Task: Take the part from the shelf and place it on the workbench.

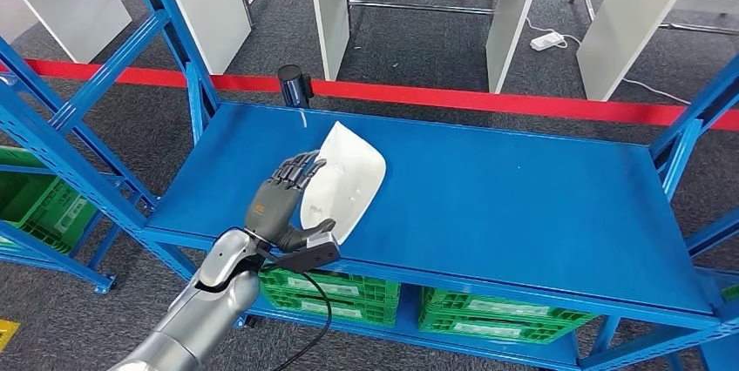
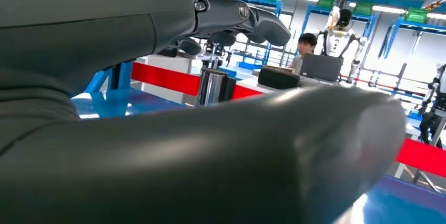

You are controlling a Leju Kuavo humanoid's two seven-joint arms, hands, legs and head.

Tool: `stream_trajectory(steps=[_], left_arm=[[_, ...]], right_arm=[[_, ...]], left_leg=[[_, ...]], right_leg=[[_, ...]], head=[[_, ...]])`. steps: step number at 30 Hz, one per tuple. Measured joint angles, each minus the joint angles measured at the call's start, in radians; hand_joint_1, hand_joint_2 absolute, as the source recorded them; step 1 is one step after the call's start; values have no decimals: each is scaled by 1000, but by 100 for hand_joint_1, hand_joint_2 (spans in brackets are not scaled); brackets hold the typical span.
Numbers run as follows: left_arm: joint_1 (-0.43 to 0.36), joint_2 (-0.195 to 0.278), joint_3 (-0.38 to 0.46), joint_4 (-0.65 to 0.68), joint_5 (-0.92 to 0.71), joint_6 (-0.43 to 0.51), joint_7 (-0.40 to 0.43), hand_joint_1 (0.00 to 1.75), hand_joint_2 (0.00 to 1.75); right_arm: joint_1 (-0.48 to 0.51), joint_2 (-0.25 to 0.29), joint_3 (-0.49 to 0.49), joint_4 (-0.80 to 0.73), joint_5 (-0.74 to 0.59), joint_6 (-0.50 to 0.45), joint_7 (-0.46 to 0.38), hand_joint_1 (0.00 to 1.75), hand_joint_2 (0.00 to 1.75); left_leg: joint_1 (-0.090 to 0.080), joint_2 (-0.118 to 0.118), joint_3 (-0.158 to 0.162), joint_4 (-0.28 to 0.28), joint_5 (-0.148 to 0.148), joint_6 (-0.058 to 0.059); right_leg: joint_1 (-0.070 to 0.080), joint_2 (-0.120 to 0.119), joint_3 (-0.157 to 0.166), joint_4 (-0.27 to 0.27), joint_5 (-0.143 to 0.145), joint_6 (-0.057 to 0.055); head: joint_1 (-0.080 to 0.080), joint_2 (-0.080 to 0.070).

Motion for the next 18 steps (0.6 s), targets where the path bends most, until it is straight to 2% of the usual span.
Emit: stream_trajectory(steps=[4, 10, 18], left_arm=[[37, 24, -10, -37, -22, 13, 2, 0, 175], [89, 54, -21, -89, -61, 14, 13, 0, 175], [127, 69, -44, -116, -93, 8, 14, 0, 175]], right_arm=[[1, 0, 1, 0, 0, 0, -9, 0, 0], [2, 0, 2, 0, -1, 0, -12, 0, 0], [2, 0, 2, 0, -1, 0, -14, 0, 0]], left_leg=[[0, 0, 0, 0, 0, 0], [0, 0, 0, 0, -1, 1], [0, 0, 0, 0, -1, 1]], right_leg=[[0, 0, 0, 0, 0, 0], [0, 0, 0, 0, -1, 1], [-1, 0, 0, 0, -1, 1]], head=[[0, 0], [0, 0], [0, 0]])
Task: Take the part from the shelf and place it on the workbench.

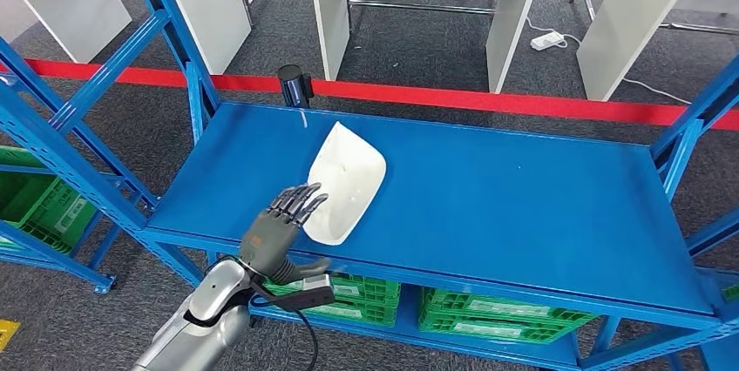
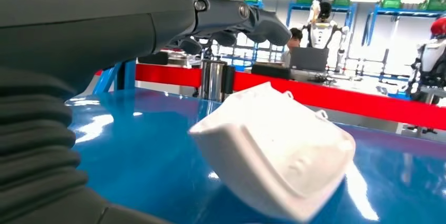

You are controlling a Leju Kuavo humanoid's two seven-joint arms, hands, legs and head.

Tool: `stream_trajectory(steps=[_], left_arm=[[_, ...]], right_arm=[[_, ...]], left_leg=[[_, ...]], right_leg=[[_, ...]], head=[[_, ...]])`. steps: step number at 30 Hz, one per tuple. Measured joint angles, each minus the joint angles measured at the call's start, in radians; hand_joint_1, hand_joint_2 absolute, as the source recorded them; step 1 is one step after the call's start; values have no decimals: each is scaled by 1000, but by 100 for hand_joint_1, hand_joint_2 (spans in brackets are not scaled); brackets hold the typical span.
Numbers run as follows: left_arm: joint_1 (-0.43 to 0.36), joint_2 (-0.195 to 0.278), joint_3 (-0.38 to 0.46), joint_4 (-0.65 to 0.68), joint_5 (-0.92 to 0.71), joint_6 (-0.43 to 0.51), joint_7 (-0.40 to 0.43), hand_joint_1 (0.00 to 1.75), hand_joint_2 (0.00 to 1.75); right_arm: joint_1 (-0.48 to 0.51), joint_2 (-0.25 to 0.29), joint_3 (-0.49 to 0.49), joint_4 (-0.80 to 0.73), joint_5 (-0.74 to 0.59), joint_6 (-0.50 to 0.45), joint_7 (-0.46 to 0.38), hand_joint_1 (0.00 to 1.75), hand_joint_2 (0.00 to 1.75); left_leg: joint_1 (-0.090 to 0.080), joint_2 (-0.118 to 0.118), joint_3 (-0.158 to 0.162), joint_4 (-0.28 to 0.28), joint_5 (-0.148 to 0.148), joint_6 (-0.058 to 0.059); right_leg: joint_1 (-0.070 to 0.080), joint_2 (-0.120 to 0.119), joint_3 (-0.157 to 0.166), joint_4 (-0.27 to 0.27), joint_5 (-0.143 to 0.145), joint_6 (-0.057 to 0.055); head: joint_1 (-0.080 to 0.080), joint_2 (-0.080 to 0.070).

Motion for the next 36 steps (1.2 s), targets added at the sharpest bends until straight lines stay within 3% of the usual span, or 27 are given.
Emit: stream_trajectory(steps=[11, 24, 36], left_arm=[[-11, 3, -31, 24, -50, -9, 7, 0, 175], [-129, -14, -48, 177, -33, -22, 4, 0, 175], [-180, -30, -48, 253, -29, -27, 7, 0, 175]], right_arm=[[0, 0, 0, 0, -1, 0, 8, 0, 0], [0, 0, 5, 0, -12, 0, 14, 0, 0], [-1, 0, 20, 0, -10, 0, 20, 0, 0]], left_leg=[[0, 0, 0, 0, 0, 0], [0, 0, 1, 0, 0, 0], [0, 0, 1, 0, 0, 0]], right_leg=[[0, 0, 0, 0, 0, 0], [0, 0, 0, 0, 0, 0], [0, 0, 1, 0, 0, 0]], head=[[0, 0], [0, 0], [0, 0]])
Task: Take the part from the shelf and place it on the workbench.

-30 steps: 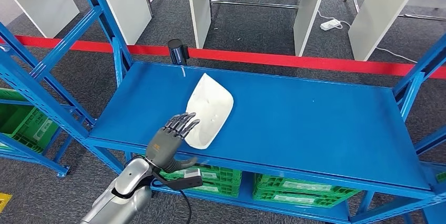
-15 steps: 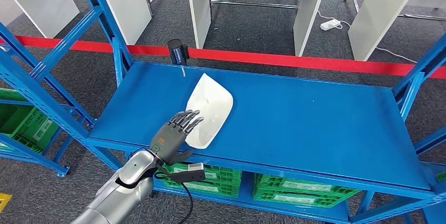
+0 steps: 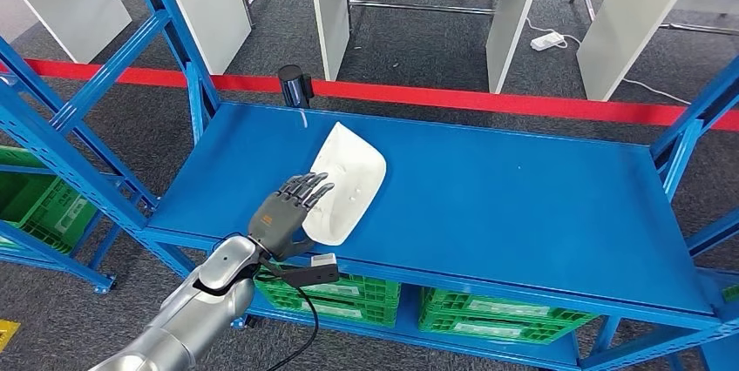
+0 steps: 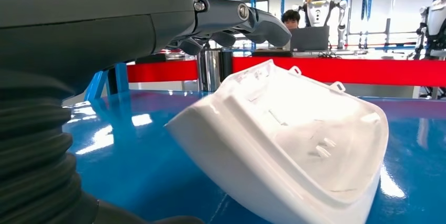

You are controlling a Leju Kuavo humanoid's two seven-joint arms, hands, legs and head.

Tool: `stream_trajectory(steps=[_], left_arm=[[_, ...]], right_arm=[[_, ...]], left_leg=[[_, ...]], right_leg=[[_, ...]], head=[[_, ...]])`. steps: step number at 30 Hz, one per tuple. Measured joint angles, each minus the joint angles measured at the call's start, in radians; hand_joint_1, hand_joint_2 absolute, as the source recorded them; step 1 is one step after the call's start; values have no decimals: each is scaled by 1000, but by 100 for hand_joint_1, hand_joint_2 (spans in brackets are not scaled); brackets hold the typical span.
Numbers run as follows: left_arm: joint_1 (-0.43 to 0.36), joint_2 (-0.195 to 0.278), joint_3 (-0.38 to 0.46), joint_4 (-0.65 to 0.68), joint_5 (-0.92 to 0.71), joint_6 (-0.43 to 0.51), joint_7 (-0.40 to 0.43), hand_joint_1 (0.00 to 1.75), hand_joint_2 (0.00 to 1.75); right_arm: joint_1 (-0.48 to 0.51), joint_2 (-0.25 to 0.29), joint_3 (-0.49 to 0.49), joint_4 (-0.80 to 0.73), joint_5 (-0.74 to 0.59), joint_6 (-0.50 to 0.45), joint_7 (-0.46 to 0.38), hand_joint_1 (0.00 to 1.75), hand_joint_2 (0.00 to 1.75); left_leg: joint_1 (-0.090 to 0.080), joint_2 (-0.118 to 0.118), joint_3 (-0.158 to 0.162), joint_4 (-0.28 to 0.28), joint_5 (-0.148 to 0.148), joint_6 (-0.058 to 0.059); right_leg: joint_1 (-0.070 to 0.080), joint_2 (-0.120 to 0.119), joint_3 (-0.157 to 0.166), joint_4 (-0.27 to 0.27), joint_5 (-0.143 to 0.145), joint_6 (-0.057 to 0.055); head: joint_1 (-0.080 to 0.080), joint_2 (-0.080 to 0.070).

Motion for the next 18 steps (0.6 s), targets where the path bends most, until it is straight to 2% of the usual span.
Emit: stream_trajectory(steps=[18], left_arm=[[-16, -13, 0, 38, -1, 2, -10, 0, 175]], right_arm=[[0, 0, 5, 0, 2, 0, -3, 0, 0]], left_leg=[[0, 0, 1, 0, 0, 0]], right_leg=[[0, 0, 2, 0, 0, 0]], head=[[0, 0]])
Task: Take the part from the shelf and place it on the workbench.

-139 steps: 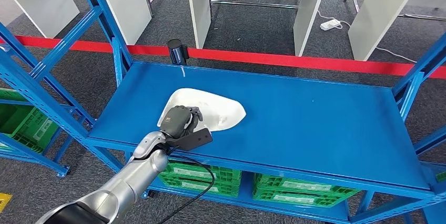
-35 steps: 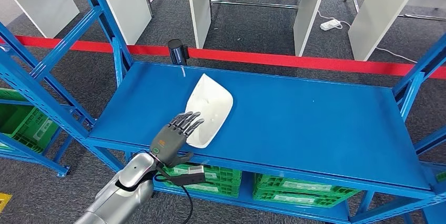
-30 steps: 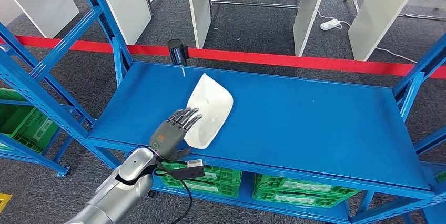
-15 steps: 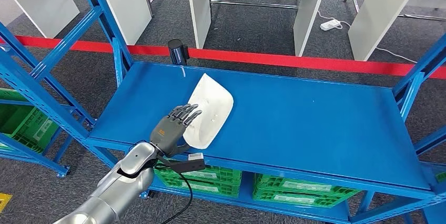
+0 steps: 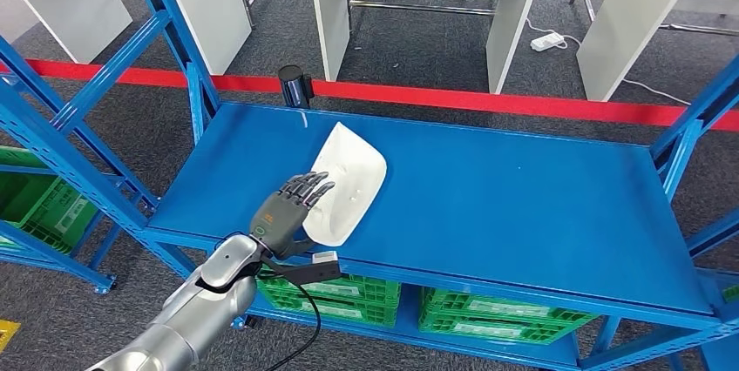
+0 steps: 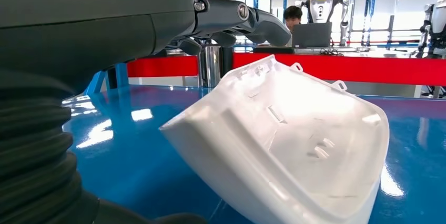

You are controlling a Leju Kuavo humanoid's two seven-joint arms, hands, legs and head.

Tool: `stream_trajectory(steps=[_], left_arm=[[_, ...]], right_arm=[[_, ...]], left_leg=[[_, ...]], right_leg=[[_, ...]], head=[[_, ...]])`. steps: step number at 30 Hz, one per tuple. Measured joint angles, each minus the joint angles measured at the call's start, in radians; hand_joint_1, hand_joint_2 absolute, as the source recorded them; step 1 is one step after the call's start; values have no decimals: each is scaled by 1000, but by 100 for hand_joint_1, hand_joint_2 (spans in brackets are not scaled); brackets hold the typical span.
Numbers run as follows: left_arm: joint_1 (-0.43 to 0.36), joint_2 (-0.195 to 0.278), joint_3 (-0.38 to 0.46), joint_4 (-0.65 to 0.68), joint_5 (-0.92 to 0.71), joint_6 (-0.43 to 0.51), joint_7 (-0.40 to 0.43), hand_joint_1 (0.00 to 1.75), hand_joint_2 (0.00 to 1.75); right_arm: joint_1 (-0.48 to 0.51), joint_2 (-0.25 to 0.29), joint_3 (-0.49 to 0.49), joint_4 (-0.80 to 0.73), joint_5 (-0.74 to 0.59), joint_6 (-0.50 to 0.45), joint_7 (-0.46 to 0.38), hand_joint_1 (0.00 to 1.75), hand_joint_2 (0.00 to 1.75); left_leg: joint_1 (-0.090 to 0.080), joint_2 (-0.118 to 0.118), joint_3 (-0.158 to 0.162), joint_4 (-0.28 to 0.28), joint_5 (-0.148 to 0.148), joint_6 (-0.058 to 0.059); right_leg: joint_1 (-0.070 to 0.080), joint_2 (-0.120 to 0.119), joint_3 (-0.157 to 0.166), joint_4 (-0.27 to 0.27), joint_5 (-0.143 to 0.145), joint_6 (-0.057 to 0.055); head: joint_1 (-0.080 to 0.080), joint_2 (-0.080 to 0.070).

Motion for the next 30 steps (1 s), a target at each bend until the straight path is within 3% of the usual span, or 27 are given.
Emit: stream_trajectory(steps=[30], left_arm=[[-79, -20, -31, 121, -30, -41, -50, 0, 175]], right_arm=[[-3, 1, 20, 0, 16, 0, 0, 0, 0]], left_leg=[[0, -1, 8, 0, -1, 1]], right_leg=[[-1, -1, 10, -1, -1, 2]], head=[[0, 0]])
